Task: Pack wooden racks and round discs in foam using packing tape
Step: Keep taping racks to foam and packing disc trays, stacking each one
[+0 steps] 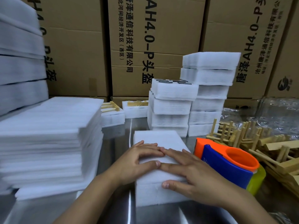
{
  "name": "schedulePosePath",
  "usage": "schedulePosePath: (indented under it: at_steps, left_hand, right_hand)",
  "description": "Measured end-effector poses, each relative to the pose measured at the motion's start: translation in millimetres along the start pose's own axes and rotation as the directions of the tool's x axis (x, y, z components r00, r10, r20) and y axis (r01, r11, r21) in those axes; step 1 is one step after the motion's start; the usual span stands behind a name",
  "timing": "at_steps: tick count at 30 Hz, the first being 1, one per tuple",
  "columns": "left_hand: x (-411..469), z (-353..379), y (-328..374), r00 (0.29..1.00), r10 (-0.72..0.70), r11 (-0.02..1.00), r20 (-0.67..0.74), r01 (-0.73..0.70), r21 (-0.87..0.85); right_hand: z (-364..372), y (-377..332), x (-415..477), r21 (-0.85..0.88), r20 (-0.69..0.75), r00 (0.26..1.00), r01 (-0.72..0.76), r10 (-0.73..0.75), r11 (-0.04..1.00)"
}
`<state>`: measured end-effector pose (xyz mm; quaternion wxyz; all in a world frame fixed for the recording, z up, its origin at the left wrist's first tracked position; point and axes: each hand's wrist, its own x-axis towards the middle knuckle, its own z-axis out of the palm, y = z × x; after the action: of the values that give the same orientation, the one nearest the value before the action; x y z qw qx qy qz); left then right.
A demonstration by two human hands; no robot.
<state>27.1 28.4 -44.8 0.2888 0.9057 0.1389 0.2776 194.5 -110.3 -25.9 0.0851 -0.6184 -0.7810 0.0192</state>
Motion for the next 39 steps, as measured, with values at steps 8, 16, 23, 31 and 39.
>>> schedulePosePath:
  at_steps: [8, 16, 23, 31, 39]
  left_hand:
    - [1.0, -0.3, -1.1, 1.0, -0.011, 0.999, 0.004, 0.011, -0.036]
    - [2.7, 1.2, 0.9, 0.999, -0.037, 0.999, 0.029, 0.037, -0.013]
    - [1.3, -0.4, 3.7, 0.998, -0.047, 0.998, 0.036, 0.049, -0.045]
    - [26.5, -18.2, 19.8, 0.851, -0.469, 0.832, -0.237, 0.335, -0.443]
    - [91.2, 21.1, 23.8, 0.828, -0.507, 0.8, -0.24, 0.556, 0.227]
  right_hand:
    - [4.3, -3.1, -0.4, -0.013, -0.015, 0.999, -0.042, 0.042, 0.999]
    - [-29.1, 5.4, 24.1, 0.407, -0.136, 0.978, -0.089, 0.157, 0.909]
    - [-10.0, 19.6, 96.2, 0.271, -0.052, 0.948, -0.289, 0.314, 0.918]
    - [8.1, 26.3, 105.4, 0.051, 0.028, 0.938, -0.346, 0.345, 0.937]
    - [6.9, 23.1, 102.7, -0.048, -0.033, 0.961, -0.276, 0.275, 0.96]
